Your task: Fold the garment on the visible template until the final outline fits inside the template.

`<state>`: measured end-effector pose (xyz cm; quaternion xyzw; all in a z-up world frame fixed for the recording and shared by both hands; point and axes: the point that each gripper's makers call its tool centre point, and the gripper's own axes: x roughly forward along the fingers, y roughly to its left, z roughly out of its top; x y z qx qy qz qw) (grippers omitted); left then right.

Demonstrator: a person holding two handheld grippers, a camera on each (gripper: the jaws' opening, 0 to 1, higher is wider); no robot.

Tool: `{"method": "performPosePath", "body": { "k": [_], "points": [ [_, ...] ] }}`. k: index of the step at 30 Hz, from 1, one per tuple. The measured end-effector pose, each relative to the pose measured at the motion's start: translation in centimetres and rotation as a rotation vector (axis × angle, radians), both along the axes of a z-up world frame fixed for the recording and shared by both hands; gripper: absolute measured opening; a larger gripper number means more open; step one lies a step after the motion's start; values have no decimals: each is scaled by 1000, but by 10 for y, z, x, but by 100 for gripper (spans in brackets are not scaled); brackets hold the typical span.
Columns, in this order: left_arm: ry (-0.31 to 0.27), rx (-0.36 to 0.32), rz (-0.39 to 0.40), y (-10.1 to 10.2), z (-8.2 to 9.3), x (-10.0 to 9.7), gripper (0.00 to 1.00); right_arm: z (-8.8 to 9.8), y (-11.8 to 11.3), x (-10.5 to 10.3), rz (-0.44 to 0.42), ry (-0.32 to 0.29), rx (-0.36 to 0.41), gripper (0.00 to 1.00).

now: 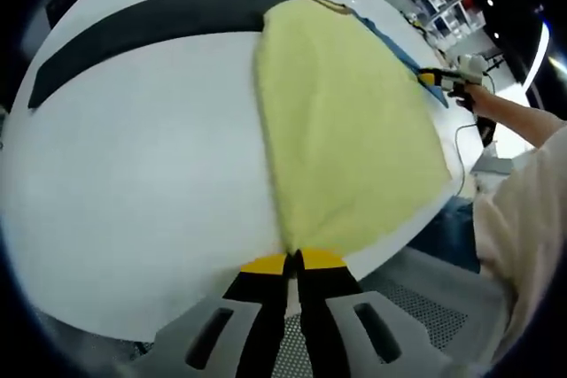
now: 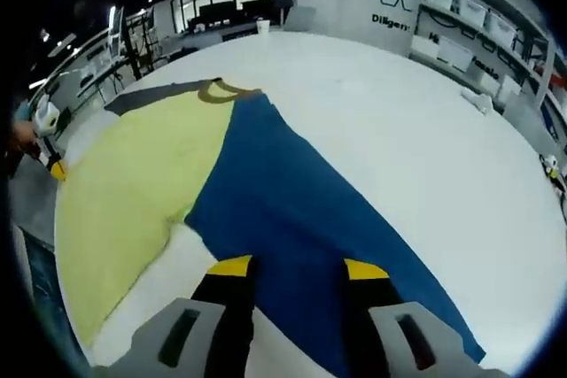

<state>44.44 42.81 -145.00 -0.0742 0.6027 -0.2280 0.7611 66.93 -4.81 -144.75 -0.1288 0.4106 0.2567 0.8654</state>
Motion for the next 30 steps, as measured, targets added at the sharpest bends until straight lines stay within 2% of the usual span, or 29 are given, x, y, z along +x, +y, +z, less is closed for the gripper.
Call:
{"method": "performPosePath", "body": {
  "k": [2, 3, 4, 5, 6, 8, 11, 16, 21, 27, 30],
  "points": [
    [-1, 1, 0, 0, 0, 0, 8, 1, -5, 2, -21, 10, 7, 33],
    [-1, 1, 1, 0, 0, 0, 8, 3, 0, -1, -48, 49, 58, 35],
    [-1, 1, 1, 0, 0, 0, 8, 5, 3, -1, -57, 61, 88, 37],
    [-1, 2, 1, 0, 0, 0, 8, 17, 4, 10, -78, -6, 144, 39],
    [-2, 2, 3, 0, 0, 0, 8, 23, -5, 15, -103, -37, 135, 38],
    [-3, 2, 1, -1, 0, -1, 8, 19, -25, 15, -170, -5, 121, 35],
    [0, 1, -1, -1, 0, -1, 8, 7, -44, 3, -181, 40, 57, 35],
    [0, 0, 2, -1, -1, 0, 8, -1, -70, -9, -195, 39, 17, 34],
    [8, -5, 8, -1, 0, 0, 8, 2, -83, -4, -194, 27, 30, 34],
    [12, -5, 12, 0, -1, 0, 8, 3, -83, 3, -166, 34, 27, 38],
    [14, -2, 14, 0, -1, -1, 8, 4, -81, 3, -197, 69, 58, 42]
  ]
}}
